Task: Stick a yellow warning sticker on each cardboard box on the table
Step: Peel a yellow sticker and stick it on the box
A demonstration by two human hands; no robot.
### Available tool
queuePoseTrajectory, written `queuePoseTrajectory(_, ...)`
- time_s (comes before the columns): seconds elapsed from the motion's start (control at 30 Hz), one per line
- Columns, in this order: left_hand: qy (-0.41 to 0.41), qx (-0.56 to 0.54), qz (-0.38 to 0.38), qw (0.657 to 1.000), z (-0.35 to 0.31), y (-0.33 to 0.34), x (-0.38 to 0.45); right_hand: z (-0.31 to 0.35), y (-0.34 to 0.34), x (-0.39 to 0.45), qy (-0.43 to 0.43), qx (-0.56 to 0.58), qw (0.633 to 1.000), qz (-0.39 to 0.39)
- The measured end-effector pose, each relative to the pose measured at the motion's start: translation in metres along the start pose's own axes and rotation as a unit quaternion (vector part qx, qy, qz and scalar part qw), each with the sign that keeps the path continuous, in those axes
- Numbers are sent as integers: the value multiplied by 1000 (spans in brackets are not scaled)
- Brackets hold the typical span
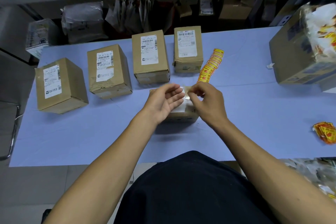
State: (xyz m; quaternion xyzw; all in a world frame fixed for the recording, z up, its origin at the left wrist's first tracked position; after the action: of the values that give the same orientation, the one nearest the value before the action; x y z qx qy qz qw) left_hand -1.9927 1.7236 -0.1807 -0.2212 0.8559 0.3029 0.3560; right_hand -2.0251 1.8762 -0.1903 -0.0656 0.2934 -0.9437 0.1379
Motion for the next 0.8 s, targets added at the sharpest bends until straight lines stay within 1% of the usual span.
queuePoseTrajectory(0.03,-11,-26,6,1000,-1,-1,0,-1,0,2,115,125,985,-8)
queuePoseTrajectory(0.07,-13,-34,4,999,-1,-2,0,-2,-1,4,220,255,942,-9)
queuePoseTrajectory(0.1,-5,-7,-5,1000,0,-3,1,-4,-2,5,301,365,881,1)
queuePoseTrajectory(0.13,10,53,-16,998,2,-3,2,-5,-3,5,353,448,821,18)
queuePoseTrajectory(0.17,24,121,-19,992,6,-2,2,-7,-4,5,383,499,777,34)
queuePoseTrajectory(0.2,35,168,-10,985,10,-1,1,-7,-4,4,398,529,748,46)
queuePoseTrajectory(0.23,36,187,5,982,14,1,0,-7,-3,3,404,549,730,54)
queuePoseTrajectory(0.3,42,164,15,985,18,5,-2,-5,1,0,411,574,706,61)
queuePoseTrajectory(0.33,55,150,6,987,17,6,-2,-5,2,-1,412,574,705,62)
queuePoseTrajectory(0.37,74,150,-7,986,16,7,-1,-5,3,-2,412,561,715,63)
queuePoseTrajectory(0.4,97,173,-20,980,16,7,0,-5,4,-2,408,526,743,61)
queuePoseTrajectory(0.47,142,254,-33,956,13,6,1,-10,1,-2,388,408,825,51)
queuePoseTrajectory(0.5,157,285,-32,945,11,5,1,-13,-1,-1,375,359,854,40)
queuePoseTrajectory(0.53,161,304,-24,939,9,3,1,-15,-5,0,363,333,869,34)
queuePoseTrajectory(0.67,129,358,22,925,3,0,3,-20,-12,3,306,279,907,76)
queuePoseTrajectory(0.77,122,386,15,914,8,-2,7,-26,-12,3,296,234,922,88)
queuePoseTrajectory(0.8,123,408,10,905,11,-3,9,-29,-10,1,296,212,927,95)
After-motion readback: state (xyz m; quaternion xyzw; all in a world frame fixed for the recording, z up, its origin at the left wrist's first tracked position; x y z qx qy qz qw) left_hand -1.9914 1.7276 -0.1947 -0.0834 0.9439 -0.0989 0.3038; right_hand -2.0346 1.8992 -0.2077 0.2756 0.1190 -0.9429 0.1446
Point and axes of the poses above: each hand's wrist, its own x-axis towards the middle knuckle, its own y-axis out of the palm, z = x × y, the point moved 1 cm from there along x, towards the middle knuckle, and after that the axes turned 1 degree about x, right-handed, at the moved point
